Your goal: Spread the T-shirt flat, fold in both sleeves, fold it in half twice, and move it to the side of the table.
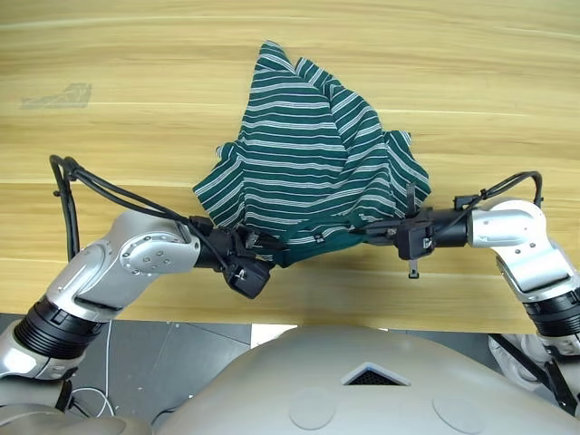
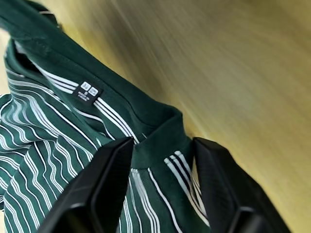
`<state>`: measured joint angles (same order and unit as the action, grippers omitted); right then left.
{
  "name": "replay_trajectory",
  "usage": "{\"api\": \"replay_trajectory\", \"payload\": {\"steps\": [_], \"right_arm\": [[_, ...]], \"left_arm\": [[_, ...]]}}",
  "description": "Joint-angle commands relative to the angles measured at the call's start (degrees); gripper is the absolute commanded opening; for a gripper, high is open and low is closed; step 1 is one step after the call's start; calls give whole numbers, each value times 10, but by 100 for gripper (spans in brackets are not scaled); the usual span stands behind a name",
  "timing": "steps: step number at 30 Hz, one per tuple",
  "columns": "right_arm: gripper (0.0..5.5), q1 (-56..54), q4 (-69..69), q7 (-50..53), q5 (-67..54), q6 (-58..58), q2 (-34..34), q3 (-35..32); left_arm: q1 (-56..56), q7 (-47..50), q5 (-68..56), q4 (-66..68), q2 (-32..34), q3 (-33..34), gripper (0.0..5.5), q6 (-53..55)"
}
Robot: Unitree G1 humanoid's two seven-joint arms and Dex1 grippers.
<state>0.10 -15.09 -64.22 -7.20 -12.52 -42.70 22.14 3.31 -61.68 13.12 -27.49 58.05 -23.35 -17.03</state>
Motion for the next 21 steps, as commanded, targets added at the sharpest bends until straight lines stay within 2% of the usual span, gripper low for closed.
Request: {"api": "replay_trajectory", "payload": {"steps": [1,2,3,7,12,15,18,19,21], "right_arm": [[0,19,-18,-36,-39,33,-33,-9],[0,25,-22,-49,-57,48,-40,-10],[33,29,-25,-59,-75,61,-43,-12],[95,30,-31,-79,-145,115,-39,-32],[191,41,-31,-95,-164,143,-46,-43],[195,46,-23,-98,-155,146,-44,-45],[195,40,-7,-85,-137,135,-35,-53],[195,28,8,-71,-128,127,-25,-61],[195,-5,66,-18,-88,88,3,-82]], "left_arm": [[17,-15,-47,-32,2,11,300,34],[21,-20,-68,-39,2,14,313,46],[24,-23,-84,-45,2,16,332,57],[33,-33,-137,-50,-2,24,389,92],[50,-59,-227,-92,8,36,469,152],[43,-65,-287,-104,0,51,526,190],[15,-52,-336,-100,-25,77,536,220],[-10,-28,-333,-78,-49,89,536,220],[-78,55,-249,10,-103,105,536,178]]}}
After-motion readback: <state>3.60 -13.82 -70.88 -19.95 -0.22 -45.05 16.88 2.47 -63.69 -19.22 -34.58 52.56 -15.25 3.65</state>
